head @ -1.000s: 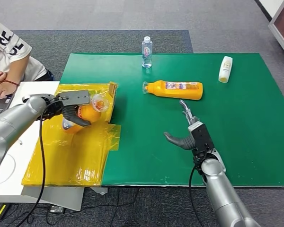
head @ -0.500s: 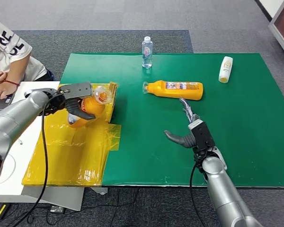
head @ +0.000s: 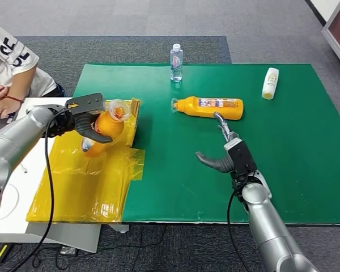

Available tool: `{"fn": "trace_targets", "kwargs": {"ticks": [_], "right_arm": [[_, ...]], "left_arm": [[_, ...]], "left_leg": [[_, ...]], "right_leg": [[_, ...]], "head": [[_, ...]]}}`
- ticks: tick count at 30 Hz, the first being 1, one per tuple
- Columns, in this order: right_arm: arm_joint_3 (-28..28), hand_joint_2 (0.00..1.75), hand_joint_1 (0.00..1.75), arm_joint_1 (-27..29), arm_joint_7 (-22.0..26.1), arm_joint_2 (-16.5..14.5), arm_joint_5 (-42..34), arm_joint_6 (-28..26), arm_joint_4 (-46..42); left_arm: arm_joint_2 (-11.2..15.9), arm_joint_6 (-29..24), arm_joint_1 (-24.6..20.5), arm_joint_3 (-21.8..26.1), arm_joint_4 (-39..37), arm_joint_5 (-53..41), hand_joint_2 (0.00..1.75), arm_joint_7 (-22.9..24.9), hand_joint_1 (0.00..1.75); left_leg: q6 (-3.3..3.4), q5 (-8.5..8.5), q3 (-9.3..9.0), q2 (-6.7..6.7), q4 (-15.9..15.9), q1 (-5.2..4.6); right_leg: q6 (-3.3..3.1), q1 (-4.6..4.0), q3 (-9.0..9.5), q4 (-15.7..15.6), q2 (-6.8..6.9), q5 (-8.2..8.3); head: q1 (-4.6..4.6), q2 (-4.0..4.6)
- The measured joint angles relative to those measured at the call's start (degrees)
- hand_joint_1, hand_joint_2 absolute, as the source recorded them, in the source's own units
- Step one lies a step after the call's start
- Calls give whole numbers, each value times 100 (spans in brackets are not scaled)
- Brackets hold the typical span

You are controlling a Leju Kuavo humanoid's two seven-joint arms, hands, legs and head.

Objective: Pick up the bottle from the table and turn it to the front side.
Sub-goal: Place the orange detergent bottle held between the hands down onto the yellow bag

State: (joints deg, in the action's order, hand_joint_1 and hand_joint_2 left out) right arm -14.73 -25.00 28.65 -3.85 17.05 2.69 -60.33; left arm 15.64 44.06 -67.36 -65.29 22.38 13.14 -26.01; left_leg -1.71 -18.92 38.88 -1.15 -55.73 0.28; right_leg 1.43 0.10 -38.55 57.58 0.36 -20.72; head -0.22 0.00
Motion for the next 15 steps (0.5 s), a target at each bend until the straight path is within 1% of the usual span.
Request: {"fn": "trace_targets", "kwargs": {"ticks": [9,15], "right_arm": [[-54,175,0,-65,-21,0,9,-15,4],[-98,175,0,-101,-28,0,13,-17,21]], "left_arm": [[10,4,64,115,-73,49,175,34,175],[11,-6,186,156,-146,48,175,107,175]], "left_leg": [[1,0,4,1,0,0],[0,2,5,1,0,0]], "right_leg": [[2,0,-3,0,1,1],[2,0,-6,0,1,2]], "head": [[-1,0],[-1,0]]}}
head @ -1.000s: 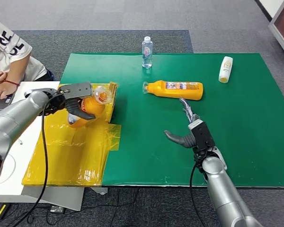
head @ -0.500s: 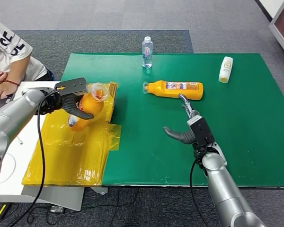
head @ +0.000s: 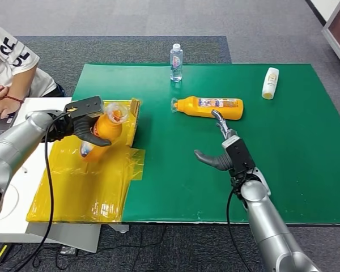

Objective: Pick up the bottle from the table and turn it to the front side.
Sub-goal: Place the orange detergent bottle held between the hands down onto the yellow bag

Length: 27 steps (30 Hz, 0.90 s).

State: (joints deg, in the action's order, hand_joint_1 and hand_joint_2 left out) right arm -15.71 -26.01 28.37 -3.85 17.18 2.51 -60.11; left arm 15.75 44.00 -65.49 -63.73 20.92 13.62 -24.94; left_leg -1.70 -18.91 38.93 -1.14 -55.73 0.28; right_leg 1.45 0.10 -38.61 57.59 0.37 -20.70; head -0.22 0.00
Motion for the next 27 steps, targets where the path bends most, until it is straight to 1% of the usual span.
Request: {"fn": "trace_targets", "kwargs": {"ticks": [4,10,15,21,22,25,26,27], "right_arm": [[-28,175,0,-22,-11,0,0,-3,10],[-82,175,0,-78,-46,0,-7,-32,66],[-113,175,0,-103,-52,0,-20,-39,103],[-138,175,0,-118,-79,0,-32,-86,114],[-141,175,0,-121,-89,0,-33,-93,114],[-158,175,0,-126,-109,0,-31,-110,114],[-167,175,0,-127,-113,0,-29,-115,114],[-175,175,0,-127,-115,0,-28,-120,114]], "left_arm": [[-1,-1,64,9,-48,-18,175,79,175],[-32,-39,67,6,-97,-146,175,407,175],[-79,-93,58,0,-118,-214,175,481,175],[-166,-296,47,-21,-139,-420,175,718,175],[-186,-338,47,-25,-144,-449,175,746,142],[-225,-394,48,-43,-158,-484,175,763,11],[-230,-398,48,-49,-161,-486,175,758,0],[-233,-398,48,-53,-166,-480,175,750,0]], "left_leg": [[1,0,2,0,0,0],[1,0,0,0,0,-1],[-2,3,-1,0,0,0],[-2,7,-2,0,0,0],[-2,7,-2,0,0,0],[-1,8,-2,0,0,0],[-1,8,-2,0,0,0],[-1,9,-2,0,0,0]], "right_leg": [[0,0,0,0,0,0],[1,1,1,0,-1,1],[0,0,1,0,-1,1],[0,0,1,1,-1,5],[0,0,1,1,-1,7],[0,0,1,1,-1,9],[1,0,1,1,-1,9],[1,0,1,2,-1,9]], "head": [[1,0],[0,0],[0,0],[-1,0],[0,0],[0,0],[0,0],[0,0]]}}
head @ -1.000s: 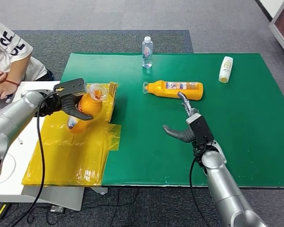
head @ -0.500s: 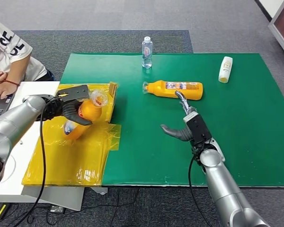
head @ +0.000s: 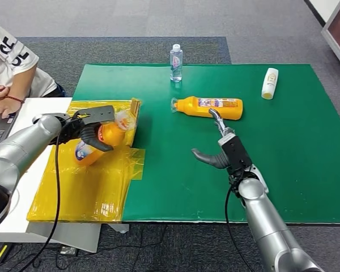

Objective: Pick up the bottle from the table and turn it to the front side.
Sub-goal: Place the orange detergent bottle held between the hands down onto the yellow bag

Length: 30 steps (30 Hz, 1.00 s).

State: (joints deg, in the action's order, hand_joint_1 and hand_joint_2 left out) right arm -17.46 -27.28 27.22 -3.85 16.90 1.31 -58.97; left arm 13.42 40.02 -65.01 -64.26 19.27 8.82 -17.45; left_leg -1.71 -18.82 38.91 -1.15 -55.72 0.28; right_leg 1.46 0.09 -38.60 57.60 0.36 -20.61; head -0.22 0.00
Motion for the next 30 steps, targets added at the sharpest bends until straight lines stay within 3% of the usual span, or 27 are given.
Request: {"fn": "trace_targets", "kwargs": {"ticks": [22,30], "right_arm": [[-11,175,0,19,-45,0,-5,-72,0],[26,175,0,232,-83,67,-28,-331,-303]], "left_arm": [[359,-287,2,69,-27,62,175,-574,0],[378,-1780,91,478,222,-182,175,-1275,0]], "left_leg": [[3,4,1,1,0,0],[3,4,1,1,0,-1]], "right_leg": [[1,0,-3,0,0,2],[2,2,-3,-1,1,2]], "head": [[-1,0],[0,0]]}}
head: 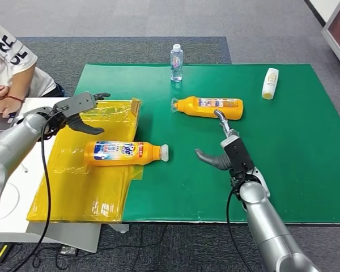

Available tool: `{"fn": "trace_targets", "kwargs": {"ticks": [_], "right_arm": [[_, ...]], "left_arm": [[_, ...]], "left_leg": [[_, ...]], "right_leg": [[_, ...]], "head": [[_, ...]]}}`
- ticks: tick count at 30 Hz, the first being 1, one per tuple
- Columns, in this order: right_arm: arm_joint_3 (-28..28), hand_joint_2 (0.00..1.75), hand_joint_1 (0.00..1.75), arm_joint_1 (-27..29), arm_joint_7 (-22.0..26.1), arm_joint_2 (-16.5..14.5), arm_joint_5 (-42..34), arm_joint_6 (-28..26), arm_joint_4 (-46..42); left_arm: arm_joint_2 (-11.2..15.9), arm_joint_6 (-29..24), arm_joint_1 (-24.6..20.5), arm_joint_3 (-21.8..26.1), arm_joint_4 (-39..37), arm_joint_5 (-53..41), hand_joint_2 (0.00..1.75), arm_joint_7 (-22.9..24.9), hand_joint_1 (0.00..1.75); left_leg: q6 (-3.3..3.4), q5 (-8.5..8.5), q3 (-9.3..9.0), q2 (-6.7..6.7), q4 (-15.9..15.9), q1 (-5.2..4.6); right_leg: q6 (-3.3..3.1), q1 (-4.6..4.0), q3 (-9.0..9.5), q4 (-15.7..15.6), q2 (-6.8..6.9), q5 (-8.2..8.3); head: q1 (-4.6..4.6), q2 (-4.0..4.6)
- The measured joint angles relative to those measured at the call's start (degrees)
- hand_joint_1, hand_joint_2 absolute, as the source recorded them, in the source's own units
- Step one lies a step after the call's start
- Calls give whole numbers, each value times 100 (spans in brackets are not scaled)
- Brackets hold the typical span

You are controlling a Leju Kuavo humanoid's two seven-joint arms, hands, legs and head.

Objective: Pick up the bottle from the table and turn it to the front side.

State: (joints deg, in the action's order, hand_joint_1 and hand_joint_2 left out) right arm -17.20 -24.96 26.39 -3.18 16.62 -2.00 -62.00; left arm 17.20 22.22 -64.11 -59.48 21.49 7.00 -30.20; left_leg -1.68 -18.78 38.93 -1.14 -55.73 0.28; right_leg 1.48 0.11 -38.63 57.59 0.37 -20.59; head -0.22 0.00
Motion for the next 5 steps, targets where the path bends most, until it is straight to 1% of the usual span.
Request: {"fn": "trace_targets", "kwargs": {"ticks": [2,3,4,5], "right_arm": [[55,175,0,130,38,58,-21,-10,-250],[97,175,0,204,59,97,-42,-4,-414],[146,175,0,278,72,137,-64,17,-590],[170,175,0,316,78,156,-76,27,-678]], "left_arm": [[30,-401,142,275,356,-262,175,-108,0],[62,-535,250,462,641,-436,175,-87,0],[100,-602,379,672,955,-610,175,-16,0],[122,-626,447,781,1117,-697,175,27,0]], "left_leg": [[1,-1,0,1,0,-1],[2,-2,-1,1,0,-4],[3,-3,-1,2,0,-6],[4,-4,-1,2,0,-7]], "right_leg": [[0,2,1,0,1,0],[1,3,2,-1,1,-1],[1,5,3,-1,1,-2],[1,7,3,-1,1,-2]], "head": [[0,0],[1,0],[1,0],[0,0]]}}
